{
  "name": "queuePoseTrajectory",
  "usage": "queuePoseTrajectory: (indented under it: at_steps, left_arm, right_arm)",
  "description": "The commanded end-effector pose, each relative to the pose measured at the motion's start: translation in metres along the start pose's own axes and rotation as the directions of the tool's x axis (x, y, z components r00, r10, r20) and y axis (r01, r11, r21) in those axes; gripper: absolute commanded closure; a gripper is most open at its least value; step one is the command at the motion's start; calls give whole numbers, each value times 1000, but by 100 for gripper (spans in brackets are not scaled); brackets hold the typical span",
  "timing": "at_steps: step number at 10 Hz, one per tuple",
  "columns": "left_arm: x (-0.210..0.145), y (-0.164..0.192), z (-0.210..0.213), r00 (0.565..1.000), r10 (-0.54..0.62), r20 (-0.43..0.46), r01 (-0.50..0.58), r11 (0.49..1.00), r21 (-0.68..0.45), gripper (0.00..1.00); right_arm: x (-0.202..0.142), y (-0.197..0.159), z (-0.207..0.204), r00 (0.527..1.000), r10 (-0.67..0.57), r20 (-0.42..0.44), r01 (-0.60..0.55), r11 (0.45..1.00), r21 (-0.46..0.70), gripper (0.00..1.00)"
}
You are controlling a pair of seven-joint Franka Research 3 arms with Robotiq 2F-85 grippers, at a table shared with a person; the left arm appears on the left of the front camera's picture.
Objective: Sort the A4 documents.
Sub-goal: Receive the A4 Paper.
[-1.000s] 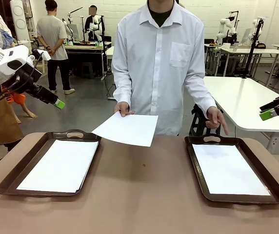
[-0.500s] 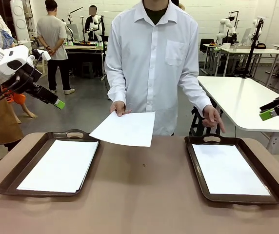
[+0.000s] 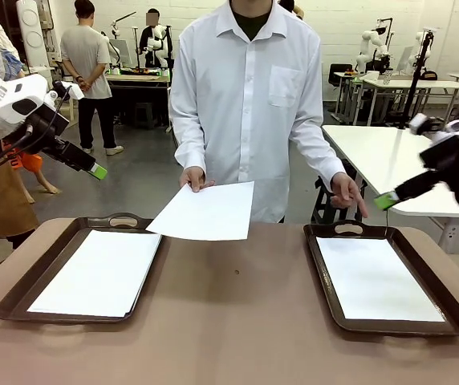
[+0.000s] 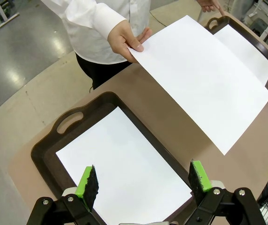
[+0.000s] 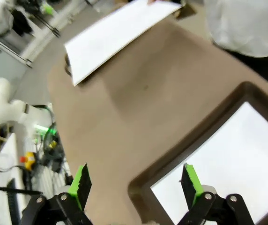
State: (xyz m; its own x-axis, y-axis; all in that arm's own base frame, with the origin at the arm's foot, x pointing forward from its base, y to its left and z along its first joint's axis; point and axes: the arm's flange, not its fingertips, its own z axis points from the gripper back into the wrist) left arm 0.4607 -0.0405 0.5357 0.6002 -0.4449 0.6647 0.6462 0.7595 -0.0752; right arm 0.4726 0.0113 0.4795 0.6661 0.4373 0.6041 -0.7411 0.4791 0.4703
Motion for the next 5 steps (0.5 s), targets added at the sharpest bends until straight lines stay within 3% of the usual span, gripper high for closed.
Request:
queuePoseTrajectory:
  at_steps: [1, 5]
  left_arm:
    - [-2, 1, 1, 1000, -1, 5, 1, 1000, -9, 0]
    - [-2, 1, 1, 1000, -1, 5, 1, 1000, -9, 0]
  right_arm:
    - [25, -7, -13, 988, -153, 29, 147, 978, 151, 0]
    - [52, -15, -76, 964, -265, -37, 264, 922, 282, 0]
